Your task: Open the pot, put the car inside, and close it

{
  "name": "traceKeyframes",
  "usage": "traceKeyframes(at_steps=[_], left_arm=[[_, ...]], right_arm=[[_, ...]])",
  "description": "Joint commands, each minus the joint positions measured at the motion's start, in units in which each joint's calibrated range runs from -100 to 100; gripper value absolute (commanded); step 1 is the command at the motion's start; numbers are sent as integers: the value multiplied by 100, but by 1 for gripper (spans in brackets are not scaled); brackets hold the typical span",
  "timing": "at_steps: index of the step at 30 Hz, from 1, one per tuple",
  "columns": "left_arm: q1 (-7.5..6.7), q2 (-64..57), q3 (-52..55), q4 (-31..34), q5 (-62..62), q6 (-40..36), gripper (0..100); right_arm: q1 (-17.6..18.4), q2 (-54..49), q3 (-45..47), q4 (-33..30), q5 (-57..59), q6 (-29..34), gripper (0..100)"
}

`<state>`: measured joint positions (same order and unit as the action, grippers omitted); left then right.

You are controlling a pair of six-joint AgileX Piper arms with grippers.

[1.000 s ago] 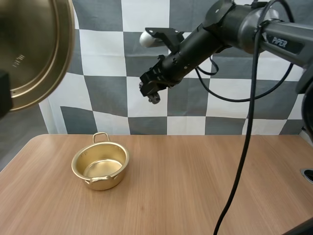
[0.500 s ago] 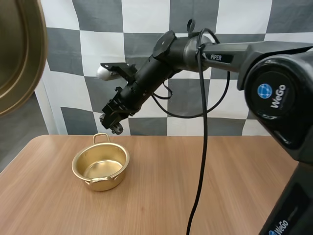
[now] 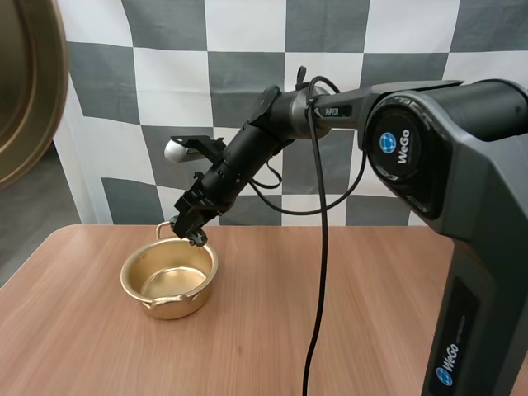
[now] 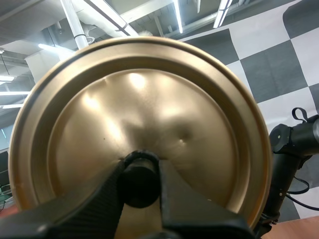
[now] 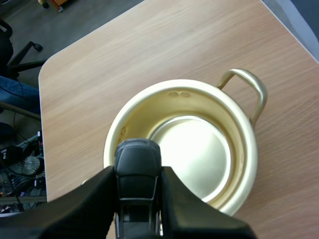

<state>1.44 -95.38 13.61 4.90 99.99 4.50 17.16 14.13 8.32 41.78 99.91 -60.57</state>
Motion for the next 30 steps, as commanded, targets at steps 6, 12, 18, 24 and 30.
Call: traceKeyframes(at_steps=[6,12,18,24,30], left_arm=[[49,-1,8,28,1,4,0],[49,-1,8,29,1,4,0],[49,-1,8,29,1,4,0],[49,-1,8,29,1,4,0],[49,-1,8,17,1,4,0]], right_arm=[[322,285,-63,-17,9,-63,0],[577,607,-418,-42,-69,-20,0],[575,1030,-892,-178,-128,127,0],[575,1352,-1151,-304,-126,193,0],[575,1663,-1407,-453,-160,238,0]])
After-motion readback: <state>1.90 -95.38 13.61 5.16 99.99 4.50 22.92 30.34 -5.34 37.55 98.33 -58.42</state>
